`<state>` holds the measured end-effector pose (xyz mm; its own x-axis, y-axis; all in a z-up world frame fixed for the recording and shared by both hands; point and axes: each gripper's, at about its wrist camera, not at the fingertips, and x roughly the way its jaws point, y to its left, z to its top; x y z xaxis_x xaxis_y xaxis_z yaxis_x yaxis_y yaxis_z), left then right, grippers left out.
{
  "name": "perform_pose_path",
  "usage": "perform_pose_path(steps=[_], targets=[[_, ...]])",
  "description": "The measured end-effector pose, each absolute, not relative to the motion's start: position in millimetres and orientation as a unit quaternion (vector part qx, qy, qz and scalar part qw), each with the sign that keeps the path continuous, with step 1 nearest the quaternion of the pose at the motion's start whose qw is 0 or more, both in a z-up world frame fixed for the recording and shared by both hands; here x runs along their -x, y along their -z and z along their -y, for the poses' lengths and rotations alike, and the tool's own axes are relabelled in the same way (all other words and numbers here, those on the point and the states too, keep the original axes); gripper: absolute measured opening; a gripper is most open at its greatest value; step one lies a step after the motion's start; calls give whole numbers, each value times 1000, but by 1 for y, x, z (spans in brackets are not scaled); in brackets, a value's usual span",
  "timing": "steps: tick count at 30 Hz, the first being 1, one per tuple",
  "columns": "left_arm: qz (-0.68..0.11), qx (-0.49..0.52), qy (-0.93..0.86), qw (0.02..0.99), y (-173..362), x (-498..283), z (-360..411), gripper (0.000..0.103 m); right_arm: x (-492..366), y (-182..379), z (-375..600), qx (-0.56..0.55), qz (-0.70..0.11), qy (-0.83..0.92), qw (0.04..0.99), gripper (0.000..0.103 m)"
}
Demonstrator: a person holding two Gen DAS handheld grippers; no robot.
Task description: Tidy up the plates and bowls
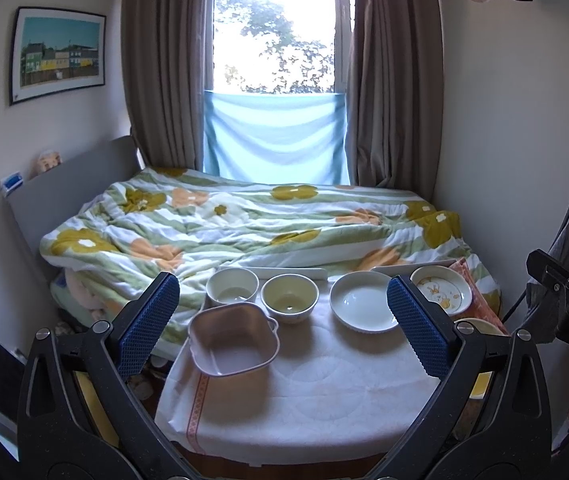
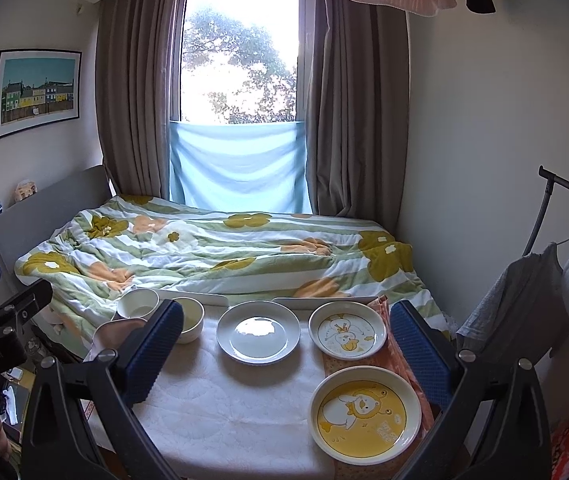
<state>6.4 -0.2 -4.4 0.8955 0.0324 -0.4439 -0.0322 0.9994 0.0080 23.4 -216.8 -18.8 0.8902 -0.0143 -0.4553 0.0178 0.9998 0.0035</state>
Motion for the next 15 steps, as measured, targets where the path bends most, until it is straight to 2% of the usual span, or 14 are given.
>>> perform_pose_path(steps=[15], targets=[[-232,2,-19,973,5,-9,-9,103,-25,19,213,2,-232,5,973,103]])
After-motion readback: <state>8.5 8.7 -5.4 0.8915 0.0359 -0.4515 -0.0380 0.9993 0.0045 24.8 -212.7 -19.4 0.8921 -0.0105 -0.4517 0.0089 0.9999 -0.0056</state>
